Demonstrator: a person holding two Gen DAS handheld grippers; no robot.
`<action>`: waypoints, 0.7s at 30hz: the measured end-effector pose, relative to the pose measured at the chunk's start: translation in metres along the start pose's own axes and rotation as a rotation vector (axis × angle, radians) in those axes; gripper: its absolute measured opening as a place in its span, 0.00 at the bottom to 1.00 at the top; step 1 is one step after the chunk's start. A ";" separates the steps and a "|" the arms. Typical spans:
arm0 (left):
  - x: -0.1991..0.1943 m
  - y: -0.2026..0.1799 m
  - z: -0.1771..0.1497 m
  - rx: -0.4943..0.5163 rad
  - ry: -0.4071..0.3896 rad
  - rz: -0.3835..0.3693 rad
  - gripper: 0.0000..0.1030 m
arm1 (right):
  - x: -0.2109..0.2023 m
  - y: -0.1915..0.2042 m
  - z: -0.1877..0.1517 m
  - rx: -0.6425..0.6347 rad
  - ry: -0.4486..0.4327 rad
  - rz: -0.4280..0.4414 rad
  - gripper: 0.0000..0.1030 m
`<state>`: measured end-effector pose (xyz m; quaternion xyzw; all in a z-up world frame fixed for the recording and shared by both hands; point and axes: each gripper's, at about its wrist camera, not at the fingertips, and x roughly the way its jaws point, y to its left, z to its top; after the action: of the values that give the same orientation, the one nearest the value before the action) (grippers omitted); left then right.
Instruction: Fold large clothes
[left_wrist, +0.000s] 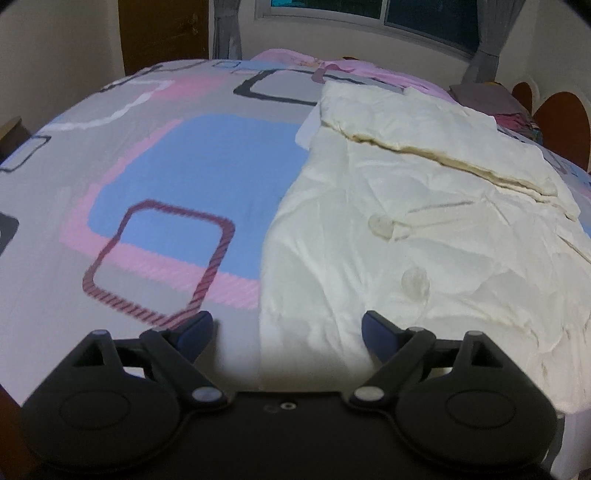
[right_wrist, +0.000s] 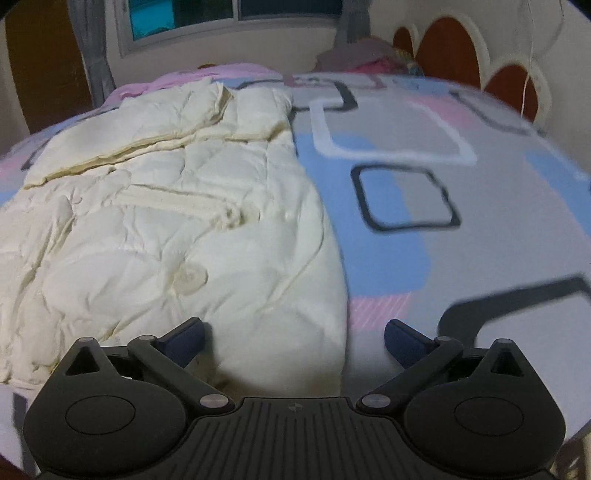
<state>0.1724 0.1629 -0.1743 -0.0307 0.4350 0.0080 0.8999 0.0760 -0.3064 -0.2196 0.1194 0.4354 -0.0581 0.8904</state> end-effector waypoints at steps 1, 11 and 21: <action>0.001 0.002 -0.003 -0.007 0.009 -0.010 0.87 | 0.002 -0.001 -0.002 0.016 0.015 0.018 0.99; -0.001 0.008 -0.010 -0.081 0.039 -0.174 0.29 | -0.004 0.007 -0.003 0.063 0.029 0.105 0.47; -0.018 0.016 0.023 -0.190 0.001 -0.285 0.07 | -0.037 0.001 0.032 0.161 -0.040 0.180 0.26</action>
<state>0.1787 0.1804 -0.1468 -0.1773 0.4241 -0.0788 0.8846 0.0779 -0.3141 -0.1712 0.2277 0.3989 -0.0151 0.8881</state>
